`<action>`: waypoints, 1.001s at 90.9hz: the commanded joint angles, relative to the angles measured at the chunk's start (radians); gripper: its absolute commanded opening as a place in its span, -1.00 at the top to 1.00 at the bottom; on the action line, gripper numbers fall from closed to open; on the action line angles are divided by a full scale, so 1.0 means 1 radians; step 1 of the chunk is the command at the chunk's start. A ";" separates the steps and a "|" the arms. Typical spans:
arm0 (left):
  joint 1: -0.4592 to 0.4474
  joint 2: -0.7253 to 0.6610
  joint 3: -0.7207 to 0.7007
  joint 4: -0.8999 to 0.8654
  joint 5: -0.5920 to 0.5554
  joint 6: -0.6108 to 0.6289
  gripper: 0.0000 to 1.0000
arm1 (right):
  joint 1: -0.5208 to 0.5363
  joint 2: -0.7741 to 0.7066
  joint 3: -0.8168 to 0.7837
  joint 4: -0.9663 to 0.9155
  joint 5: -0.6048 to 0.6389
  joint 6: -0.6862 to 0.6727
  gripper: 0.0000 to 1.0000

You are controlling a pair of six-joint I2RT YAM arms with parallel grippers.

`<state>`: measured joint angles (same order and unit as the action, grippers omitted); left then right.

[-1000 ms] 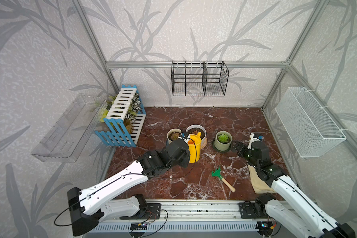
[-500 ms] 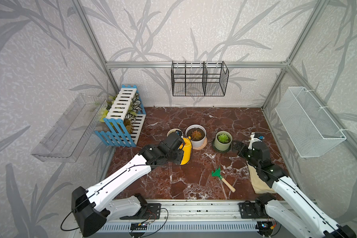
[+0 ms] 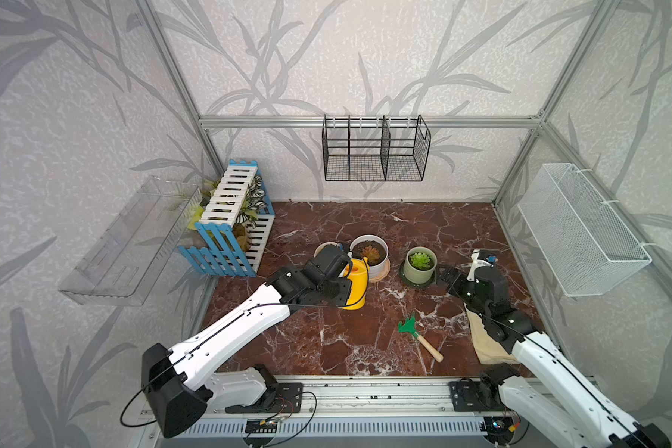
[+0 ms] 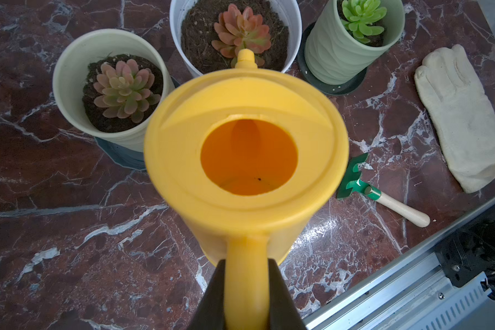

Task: Water the succulent around the soil edge
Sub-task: Water the soil of the potted plant with water.

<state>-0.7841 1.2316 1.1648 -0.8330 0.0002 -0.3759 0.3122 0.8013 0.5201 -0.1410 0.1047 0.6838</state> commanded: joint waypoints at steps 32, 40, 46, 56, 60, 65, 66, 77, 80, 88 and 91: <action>-0.075 0.069 0.088 0.046 -0.005 0.000 1.00 | -0.003 -0.009 -0.002 0.001 0.012 0.000 -0.97; -0.075 0.060 0.087 0.045 -0.019 0.000 1.00 | -0.003 -0.008 -0.002 -0.002 0.012 0.000 -0.97; -0.075 0.052 0.083 0.041 -0.025 -0.002 1.00 | -0.002 -0.009 -0.003 0.000 0.012 0.000 -0.97; -0.073 0.031 0.066 0.023 -0.057 -0.007 1.00 | -0.003 -0.006 -0.002 0.000 0.012 0.002 -0.97; -0.070 0.019 0.055 0.014 -0.073 -0.012 1.00 | -0.003 -0.005 -0.002 0.001 0.011 0.002 -0.97; -0.063 0.000 0.042 0.006 -0.086 -0.016 1.00 | -0.003 -0.005 -0.003 0.000 0.012 0.002 -0.97; -0.061 -0.005 0.039 0.005 -0.087 -0.016 1.00 | -0.003 -0.005 -0.003 0.001 0.012 0.002 -0.97; -0.041 -0.046 0.024 -0.012 -0.108 -0.018 1.00 | -0.003 -0.004 -0.003 0.002 0.012 0.003 -0.97; -0.039 -0.055 0.021 -0.017 -0.117 -0.018 1.00 | -0.003 -0.002 -0.003 0.002 0.012 0.003 -0.97; -0.032 -0.065 0.018 -0.036 -0.136 -0.018 1.00 | -0.003 -0.001 -0.002 0.003 0.012 0.003 -0.97; -0.029 -0.067 0.015 -0.041 -0.141 -0.017 1.00 | -0.003 0.000 -0.002 0.003 0.012 0.003 -0.97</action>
<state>-0.8223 1.1854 1.1931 -0.8558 -0.0887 -0.3866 0.3122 0.8021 0.5201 -0.1410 0.1047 0.6846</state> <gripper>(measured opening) 0.185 0.983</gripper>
